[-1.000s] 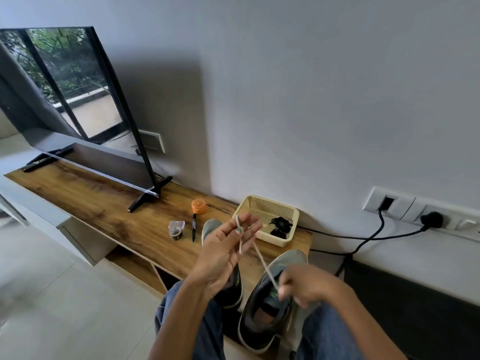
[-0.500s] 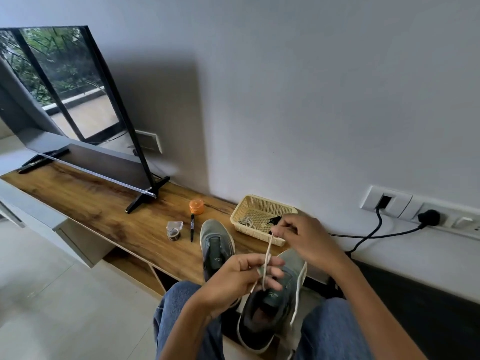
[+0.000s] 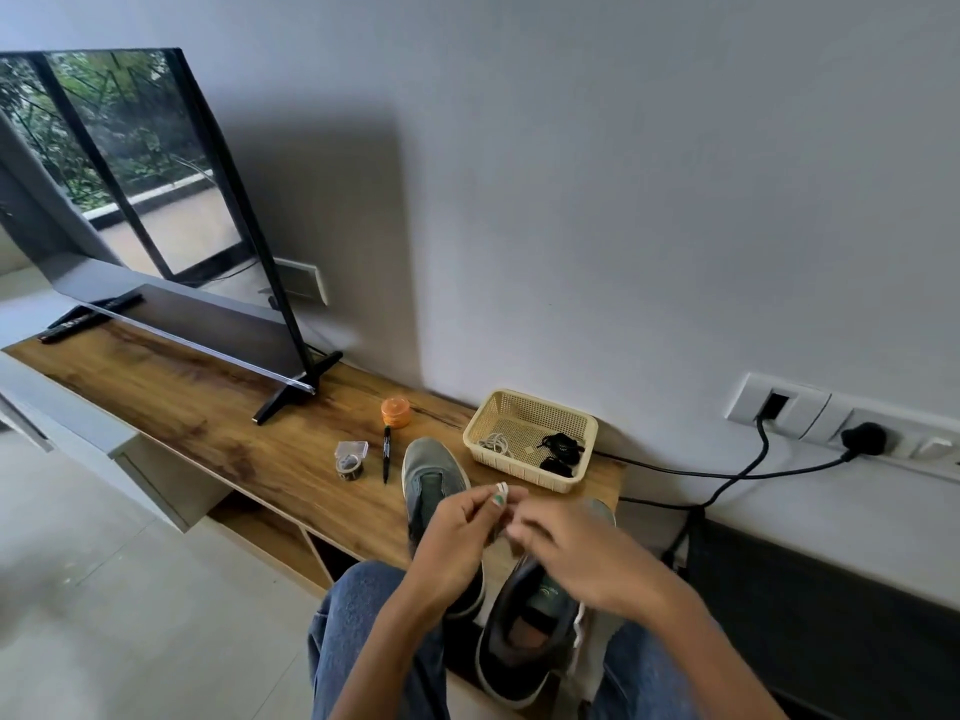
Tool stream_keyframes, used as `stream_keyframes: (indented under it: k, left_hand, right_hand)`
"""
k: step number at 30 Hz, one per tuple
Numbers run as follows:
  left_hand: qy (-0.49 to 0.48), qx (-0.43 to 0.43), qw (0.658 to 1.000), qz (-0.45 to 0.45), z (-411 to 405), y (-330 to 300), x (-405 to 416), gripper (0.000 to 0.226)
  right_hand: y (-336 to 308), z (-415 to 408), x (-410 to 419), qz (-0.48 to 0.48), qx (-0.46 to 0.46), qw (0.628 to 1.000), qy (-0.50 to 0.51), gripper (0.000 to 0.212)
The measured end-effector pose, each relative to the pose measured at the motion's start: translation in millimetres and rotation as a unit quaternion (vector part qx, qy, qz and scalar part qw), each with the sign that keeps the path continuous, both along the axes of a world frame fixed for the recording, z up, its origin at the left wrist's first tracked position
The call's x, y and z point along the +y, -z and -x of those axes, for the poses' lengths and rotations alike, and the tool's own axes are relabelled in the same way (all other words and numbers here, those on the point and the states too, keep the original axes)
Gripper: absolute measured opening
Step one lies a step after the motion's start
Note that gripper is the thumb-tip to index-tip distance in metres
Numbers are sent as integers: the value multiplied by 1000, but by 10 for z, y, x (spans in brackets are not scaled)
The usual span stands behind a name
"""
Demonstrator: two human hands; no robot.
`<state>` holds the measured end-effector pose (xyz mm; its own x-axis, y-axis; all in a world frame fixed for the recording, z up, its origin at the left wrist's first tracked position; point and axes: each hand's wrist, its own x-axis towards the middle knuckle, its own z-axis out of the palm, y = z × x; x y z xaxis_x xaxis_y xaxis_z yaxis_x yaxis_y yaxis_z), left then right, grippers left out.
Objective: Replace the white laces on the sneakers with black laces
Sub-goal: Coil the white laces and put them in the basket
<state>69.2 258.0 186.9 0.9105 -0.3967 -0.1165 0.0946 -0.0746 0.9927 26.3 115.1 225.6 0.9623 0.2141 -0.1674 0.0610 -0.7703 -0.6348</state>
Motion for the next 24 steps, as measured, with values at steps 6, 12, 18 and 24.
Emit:
stream_keyframes:
  k: [6, 12, 18, 24]
  left_hand:
    - [42, 93, 991, 90, 85, -121, 6, 39]
    - [-29, 196, 920, 338, 26, -194, -44, 36]
    - [-54, 18, 994, 95, -17, -2, -10, 35]
    - [53, 77, 994, 64, 108, -99, 1, 52]
  right_hand:
    - [-94, -164, -207, -37, -120, 985, 120, 28]
    - [267, -71, -42, -43, -10, 996, 78, 36]
    - [29, 94, 125, -61, 33, 998, 2, 25]
    - [-134, -111, -111, -70, -90, 987, 116, 27]
